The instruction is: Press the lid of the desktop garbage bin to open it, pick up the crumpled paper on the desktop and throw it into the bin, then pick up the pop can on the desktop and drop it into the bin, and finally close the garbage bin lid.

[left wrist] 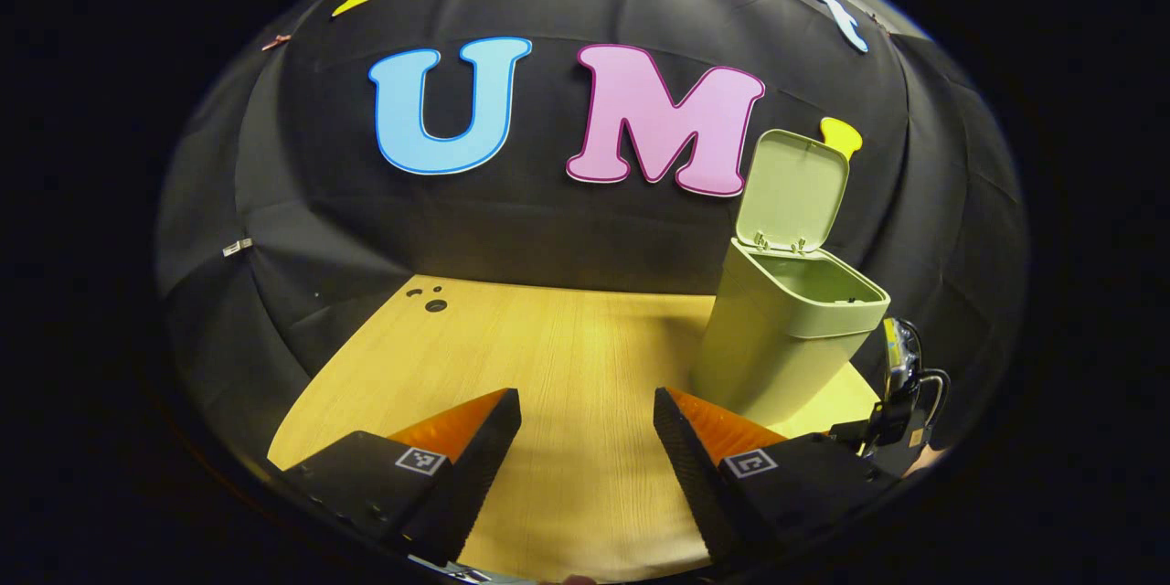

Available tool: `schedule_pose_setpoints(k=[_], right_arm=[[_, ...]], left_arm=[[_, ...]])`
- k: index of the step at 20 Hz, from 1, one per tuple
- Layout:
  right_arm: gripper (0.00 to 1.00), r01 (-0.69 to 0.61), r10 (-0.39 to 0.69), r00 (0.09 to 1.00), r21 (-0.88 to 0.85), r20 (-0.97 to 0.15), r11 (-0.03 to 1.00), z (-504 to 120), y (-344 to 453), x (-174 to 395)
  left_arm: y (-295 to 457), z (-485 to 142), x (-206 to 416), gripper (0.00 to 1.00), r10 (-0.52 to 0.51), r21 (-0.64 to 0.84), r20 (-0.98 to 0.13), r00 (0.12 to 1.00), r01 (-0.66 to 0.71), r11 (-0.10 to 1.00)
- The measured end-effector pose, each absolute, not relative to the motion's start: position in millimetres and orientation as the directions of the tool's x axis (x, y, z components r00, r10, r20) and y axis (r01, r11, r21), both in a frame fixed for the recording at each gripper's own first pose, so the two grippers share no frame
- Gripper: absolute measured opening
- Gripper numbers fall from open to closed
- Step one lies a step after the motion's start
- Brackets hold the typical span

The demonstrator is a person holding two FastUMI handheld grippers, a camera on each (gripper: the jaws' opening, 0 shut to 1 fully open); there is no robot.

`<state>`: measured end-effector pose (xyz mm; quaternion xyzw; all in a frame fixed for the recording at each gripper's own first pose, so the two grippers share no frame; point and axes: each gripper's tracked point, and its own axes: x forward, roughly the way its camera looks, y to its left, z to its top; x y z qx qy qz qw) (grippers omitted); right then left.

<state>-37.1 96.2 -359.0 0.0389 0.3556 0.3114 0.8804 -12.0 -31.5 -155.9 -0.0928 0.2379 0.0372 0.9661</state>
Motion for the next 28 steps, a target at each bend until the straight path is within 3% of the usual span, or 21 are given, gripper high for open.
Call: schedule_pose_setpoints(k=[17,28], right_arm=[[0.84,-0.491,0.621,0.702,0.394,-0.349,0.777,-151,48,18],[0.83,-0.407,0.487,0.851,0.341,-0.194,0.847,-86,-6,98]], left_arm=[[-54,-167,-3,0.94,-0.015,-0.197,-0.467,0.884,-0.088,0.976],[-42,-172,-11,0.94,-0.010,-0.207,-0.472,0.882,-0.099,0.973]])
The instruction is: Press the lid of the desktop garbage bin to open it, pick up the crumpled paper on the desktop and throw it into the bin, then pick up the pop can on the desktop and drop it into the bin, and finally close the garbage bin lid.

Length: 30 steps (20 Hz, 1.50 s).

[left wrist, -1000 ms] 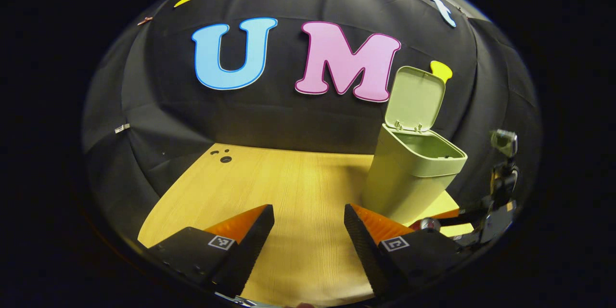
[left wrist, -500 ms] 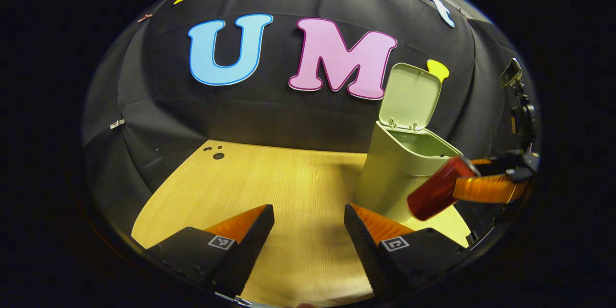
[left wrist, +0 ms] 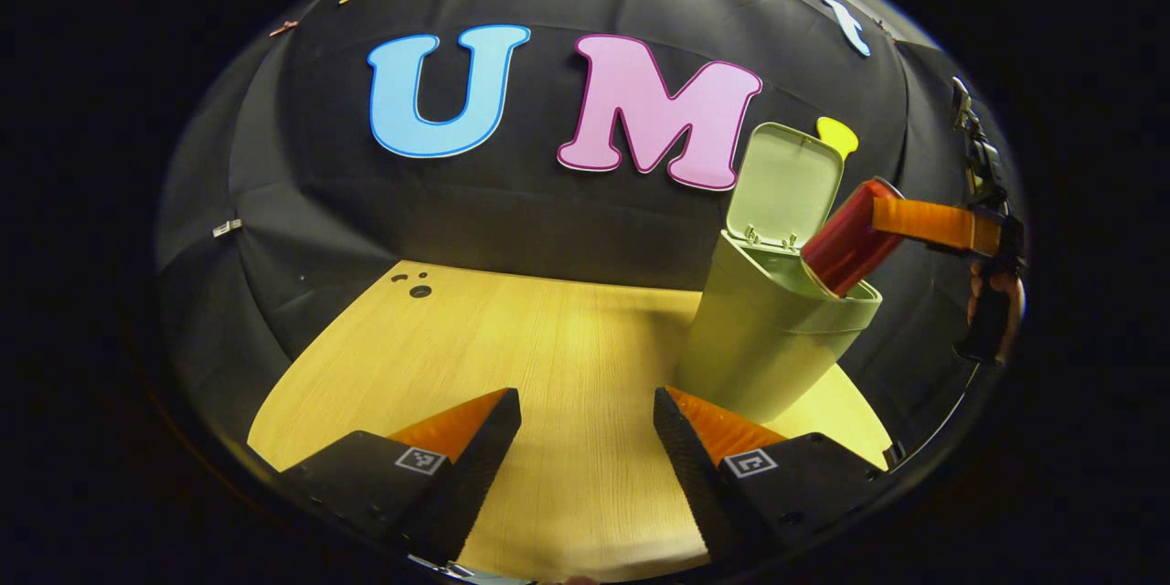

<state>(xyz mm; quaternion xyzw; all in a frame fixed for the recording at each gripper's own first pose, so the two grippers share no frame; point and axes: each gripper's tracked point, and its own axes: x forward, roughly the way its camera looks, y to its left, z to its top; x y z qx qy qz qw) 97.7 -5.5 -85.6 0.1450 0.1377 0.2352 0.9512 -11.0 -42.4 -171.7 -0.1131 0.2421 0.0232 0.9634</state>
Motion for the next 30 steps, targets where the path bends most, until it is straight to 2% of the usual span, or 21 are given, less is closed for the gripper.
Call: schedule_pose_setpoints(k=[6,17,18,19,30], right_arm=[[0.83,-0.335,0.390,0.893,0.246,-0.225,0.909,-111,-19,132],[0.84,-0.296,0.384,0.844,0.273,-0.375,0.916,-176,-5,145],[0.80,-0.298,0.387,0.839,0.273,-0.382,0.915,-179,-4,144],[0.84,-0.300,0.390,0.836,0.273,-0.385,0.914,-181,-3,143],[0.84,-0.284,0.375,0.863,0.289,-0.340,0.914,-155,-14,133]], left_arm=[[-41,-176,-23,0.94,-0.006,-0.206,-0.486,0.874,-0.107,0.973],[-30,-182,-39,0.94,0.018,-0.204,-0.509,0.861,-0.141,0.969],[-29,-183,-39,0.94,0.020,-0.206,-0.511,0.859,-0.145,0.968],[-30,-184,-40,0.95,0.021,-0.208,-0.513,0.858,-0.147,0.967],[-33,-184,-37,0.94,0.015,-0.210,-0.515,0.857,-0.143,0.967]])
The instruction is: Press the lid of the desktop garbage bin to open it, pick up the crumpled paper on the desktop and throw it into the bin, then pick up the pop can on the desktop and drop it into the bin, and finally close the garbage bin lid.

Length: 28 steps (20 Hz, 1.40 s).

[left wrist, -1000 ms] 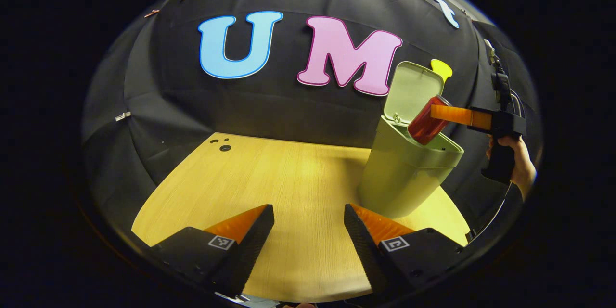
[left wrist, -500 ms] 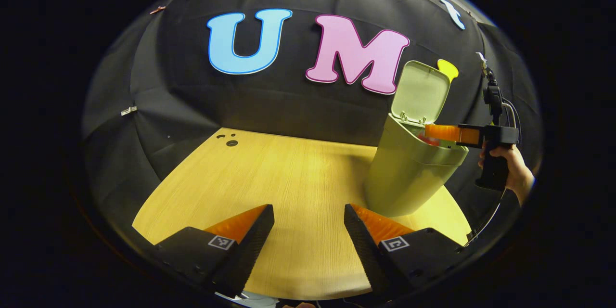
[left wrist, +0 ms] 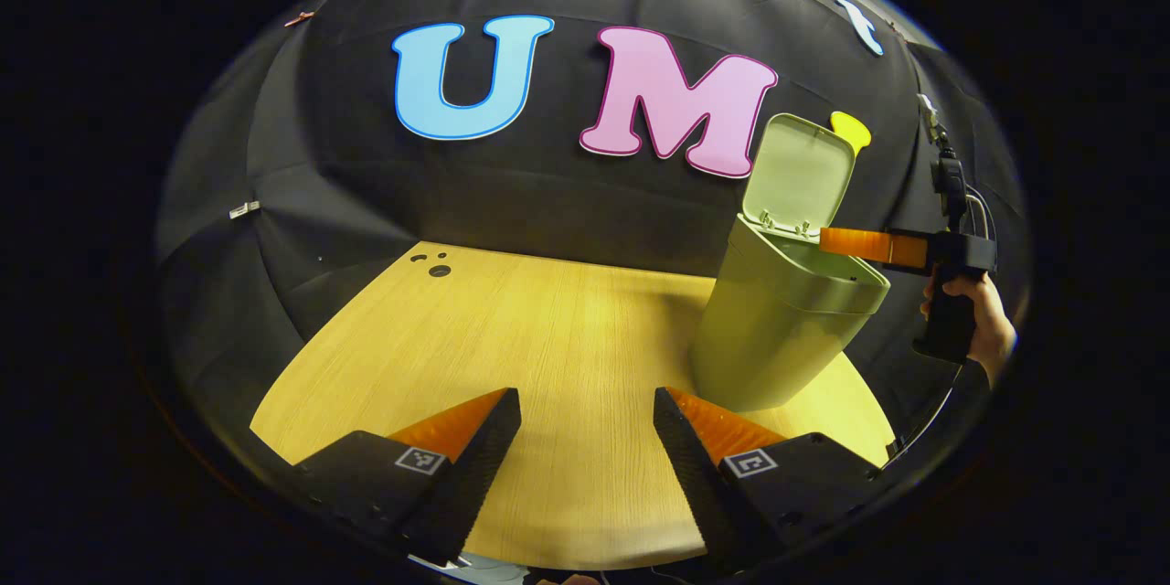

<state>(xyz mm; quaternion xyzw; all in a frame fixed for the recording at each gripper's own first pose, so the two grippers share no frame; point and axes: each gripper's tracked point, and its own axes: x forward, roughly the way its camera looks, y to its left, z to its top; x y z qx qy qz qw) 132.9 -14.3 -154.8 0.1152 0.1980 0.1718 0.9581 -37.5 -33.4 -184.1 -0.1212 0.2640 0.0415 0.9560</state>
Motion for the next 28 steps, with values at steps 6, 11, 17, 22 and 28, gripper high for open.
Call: schedule_pose_setpoints(k=[6,11,17,22,28], right_arm=[[0.84,-0.264,0.337,0.895,0.261,-0.293,0.929,-108,-34,129],[0.85,-0.243,0.296,0.925,0.229,-0.237,0.943,-66,-44,138],[0.91,-0.205,0.245,0.952,0.214,-0.182,0.955,-25,-49,154],[0.91,-0.155,0.188,0.970,0.206,-0.152,0.966,-2,-60,180],[0.91,-0.073,0.097,0.985,0.166,-0.143,0.983,13,-78,229]], left_arm=[[-41,-182,-30,0.94,-0.023,-0.234,-0.514,0.857,-0.115,0.965],[-43,-178,-21,0.94,-0.065,-0.243,-0.501,0.863,-0.068,0.968],[-35,-173,-17,0.94,-0.105,-0.258,-0.484,0.869,-0.026,0.966],[-23,-169,-19,0.95,-0.123,-0.260,-0.472,0.873,-0.004,0.966],[-10,-168,-21,0.95,-0.121,-0.248,-0.466,0.877,0.002,0.969]])
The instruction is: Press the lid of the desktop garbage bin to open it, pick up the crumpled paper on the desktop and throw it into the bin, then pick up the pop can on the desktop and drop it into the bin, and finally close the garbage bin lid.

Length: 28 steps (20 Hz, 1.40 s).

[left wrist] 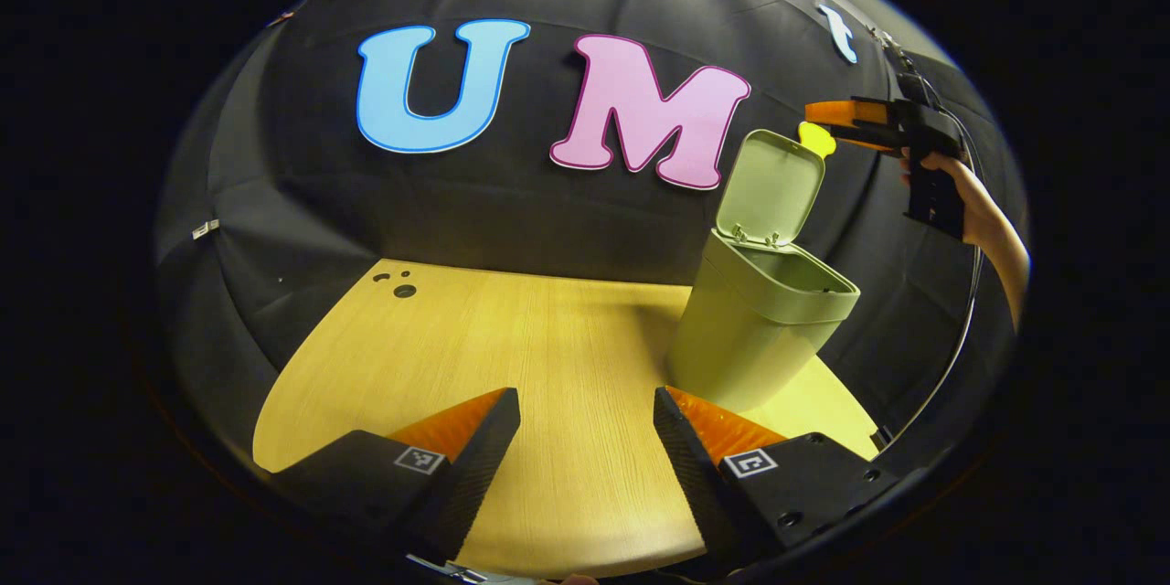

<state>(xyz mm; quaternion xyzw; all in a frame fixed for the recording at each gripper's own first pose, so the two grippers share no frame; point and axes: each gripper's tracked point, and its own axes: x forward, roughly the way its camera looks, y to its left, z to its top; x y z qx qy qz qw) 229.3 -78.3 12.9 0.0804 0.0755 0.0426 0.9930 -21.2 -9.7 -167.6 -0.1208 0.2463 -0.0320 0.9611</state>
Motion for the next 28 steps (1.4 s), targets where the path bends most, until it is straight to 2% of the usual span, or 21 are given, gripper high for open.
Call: schedule_pose_setpoints(k=[7,15,20,28], right_arm=[[0.93,-0.012,0.029,0.988,0.109,-0.151,0.994,7,-88,279],[0.94,0.063,-0.027,0.967,0.133,-0.255,0.989,-29,-98,299],[0.94,0.059,-0.013,0.966,0.171,-0.258,0.983,-31,-95,274],[0.94,0.023,0.028,0.959,0.178,-0.281,0.984,-59,-76,202]], left_arm=[[8,-173,-34,0.95,-0.093,-0.250,-0.481,0.872,-0.035,0.968],[24,-179,-44,0.95,-0.058,-0.248,-0.498,0.865,-0.078,0.966],[23,-180,-44,0.95,-0.071,-0.253,-0.499,0.864,-0.067,0.965],[11,-183,-36,0.95,-0.120,-0.266,-0.500,0.858,-0.021,0.964]])
